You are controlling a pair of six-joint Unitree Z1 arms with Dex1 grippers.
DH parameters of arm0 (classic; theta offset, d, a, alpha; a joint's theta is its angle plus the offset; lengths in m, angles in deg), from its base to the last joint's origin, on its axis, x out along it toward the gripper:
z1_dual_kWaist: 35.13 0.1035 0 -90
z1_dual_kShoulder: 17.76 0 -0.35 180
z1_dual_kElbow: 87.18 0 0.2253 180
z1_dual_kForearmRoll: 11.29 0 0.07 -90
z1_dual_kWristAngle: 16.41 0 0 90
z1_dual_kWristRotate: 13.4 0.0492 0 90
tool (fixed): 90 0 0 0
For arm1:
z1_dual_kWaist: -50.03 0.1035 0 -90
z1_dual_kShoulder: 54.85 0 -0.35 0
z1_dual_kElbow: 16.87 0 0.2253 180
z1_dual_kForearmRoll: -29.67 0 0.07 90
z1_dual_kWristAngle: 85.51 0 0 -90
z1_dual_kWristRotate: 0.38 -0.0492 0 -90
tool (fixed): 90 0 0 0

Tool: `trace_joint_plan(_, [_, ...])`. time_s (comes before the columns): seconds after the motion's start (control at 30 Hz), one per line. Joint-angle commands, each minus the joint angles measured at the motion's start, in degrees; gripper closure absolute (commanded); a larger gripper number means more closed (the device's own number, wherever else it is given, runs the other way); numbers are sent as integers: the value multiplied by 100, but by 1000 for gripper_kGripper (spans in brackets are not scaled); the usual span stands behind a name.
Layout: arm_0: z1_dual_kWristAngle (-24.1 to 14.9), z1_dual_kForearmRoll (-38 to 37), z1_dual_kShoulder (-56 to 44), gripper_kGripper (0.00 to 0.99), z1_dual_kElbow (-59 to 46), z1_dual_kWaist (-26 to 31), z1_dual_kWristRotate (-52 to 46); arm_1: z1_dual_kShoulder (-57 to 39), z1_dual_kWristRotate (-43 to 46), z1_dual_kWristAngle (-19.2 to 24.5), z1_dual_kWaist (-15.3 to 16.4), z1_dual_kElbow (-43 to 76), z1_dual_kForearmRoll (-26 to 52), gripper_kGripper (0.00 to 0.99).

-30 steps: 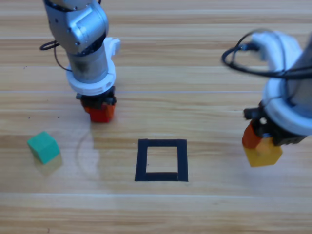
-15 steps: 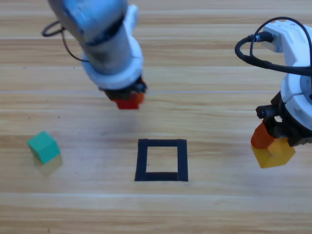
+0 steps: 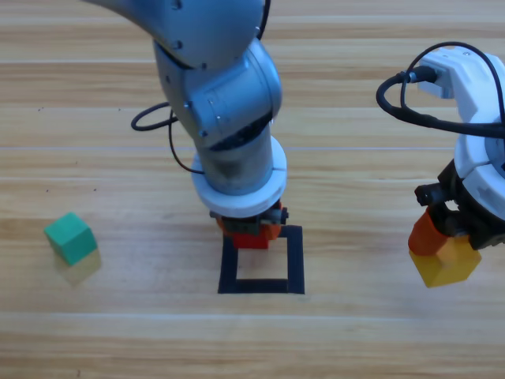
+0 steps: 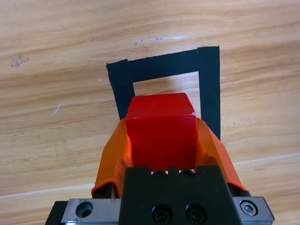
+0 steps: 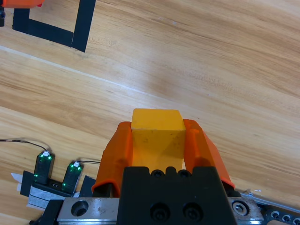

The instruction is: Stack the blocks in the rectangular block: red at the bottom, yellow in the middle, green on top

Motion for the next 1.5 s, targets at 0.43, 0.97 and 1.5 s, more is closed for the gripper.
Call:
trace_joint_plan(0.43, [-38,92,650,990,226,-300,-457,391,124,-20,17,-117,-54,990])
trace_joint_plan(0.97, [-73,66,790,990,244,-309,-299,443,150,-20,17,-170,-54,990])
trace_joint_plan(1.5, [-91,66,984,990,402,-318,-282,522,150,-12,17,-178,-54,990])
